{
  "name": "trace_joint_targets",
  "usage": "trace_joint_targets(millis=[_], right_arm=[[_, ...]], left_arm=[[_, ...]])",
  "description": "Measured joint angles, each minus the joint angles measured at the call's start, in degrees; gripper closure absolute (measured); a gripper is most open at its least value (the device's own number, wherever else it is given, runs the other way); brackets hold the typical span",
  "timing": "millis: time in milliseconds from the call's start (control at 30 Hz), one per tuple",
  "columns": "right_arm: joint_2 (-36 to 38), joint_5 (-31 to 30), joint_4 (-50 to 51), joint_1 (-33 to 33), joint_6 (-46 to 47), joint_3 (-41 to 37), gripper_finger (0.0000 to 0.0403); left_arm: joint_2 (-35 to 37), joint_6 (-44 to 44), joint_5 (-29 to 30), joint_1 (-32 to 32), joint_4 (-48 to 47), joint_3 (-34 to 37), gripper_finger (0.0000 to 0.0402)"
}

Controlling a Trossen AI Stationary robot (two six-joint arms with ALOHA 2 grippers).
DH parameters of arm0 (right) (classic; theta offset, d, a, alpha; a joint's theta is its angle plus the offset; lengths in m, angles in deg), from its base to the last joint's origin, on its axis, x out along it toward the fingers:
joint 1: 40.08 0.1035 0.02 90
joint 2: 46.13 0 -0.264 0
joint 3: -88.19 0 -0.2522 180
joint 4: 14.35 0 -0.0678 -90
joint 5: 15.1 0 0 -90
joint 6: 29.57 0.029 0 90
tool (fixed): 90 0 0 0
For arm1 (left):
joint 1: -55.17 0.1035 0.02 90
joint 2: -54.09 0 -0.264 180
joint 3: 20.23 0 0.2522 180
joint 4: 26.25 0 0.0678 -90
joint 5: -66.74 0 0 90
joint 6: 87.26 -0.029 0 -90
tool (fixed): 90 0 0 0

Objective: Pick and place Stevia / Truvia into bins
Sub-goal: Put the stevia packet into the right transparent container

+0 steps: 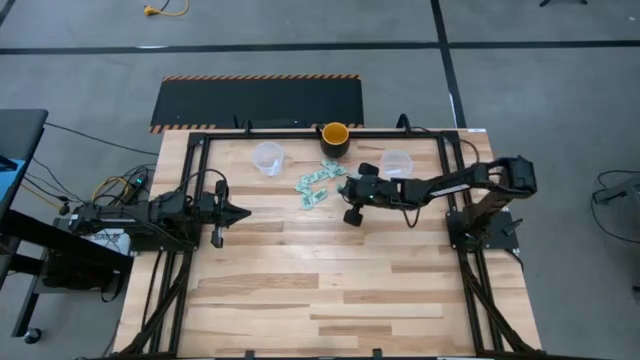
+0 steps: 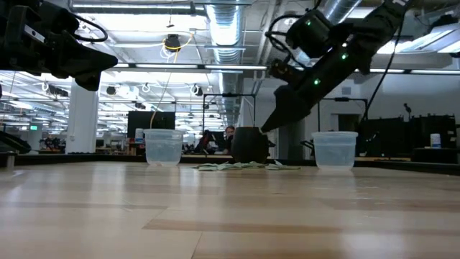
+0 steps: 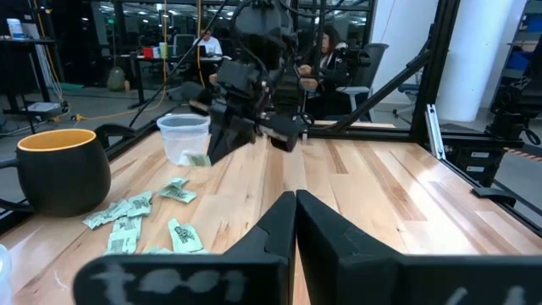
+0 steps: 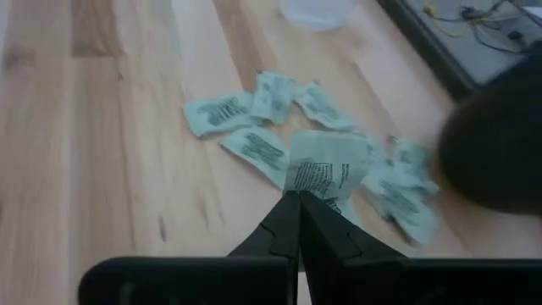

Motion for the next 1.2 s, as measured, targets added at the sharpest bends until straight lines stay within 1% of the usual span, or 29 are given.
trace_joint_targets(millis=[300, 567, 700, 867, 1033, 1200], right_arm=[[9.5, -5.5, 13.0, -2.0, 0.4, 0.0, 0.0403], [15.3, -10.2, 23.0, -5.0, 3.7, 0.0, 0.0403], [16.7, -11.2, 27.8, -7.2, 6.9, 0.0, 0.0403], [16.9, -14.7, 32.8, -10.0, 10.8, 0.0, 0.0403], [16.9, -14.8, 35.9, -13.1, 14.0, 0.0, 0.0403], [16.9, -14.6, 36.7, -15.1, 15.1, 0.0, 0.0403]], left_arm=[[0.0, 0.2, 0.0, 0.0, 0.0, 0.0, 0.0401], [0.0, 0.2, 0.0, 0.0, 0.0, 0.0, 0.0401], [0.0, 0.2, 0.0, 0.0, 0.0, 0.0, 0.0401], [0.0, 0.2, 0.0, 0.0, 0.0, 0.0, 0.0401], [0.0, 0.2, 0.0, 0.0, 0.0, 0.0, 0.0401], [0.0, 0.2, 0.0, 0.0, 0.0, 0.0, 0.0401]])
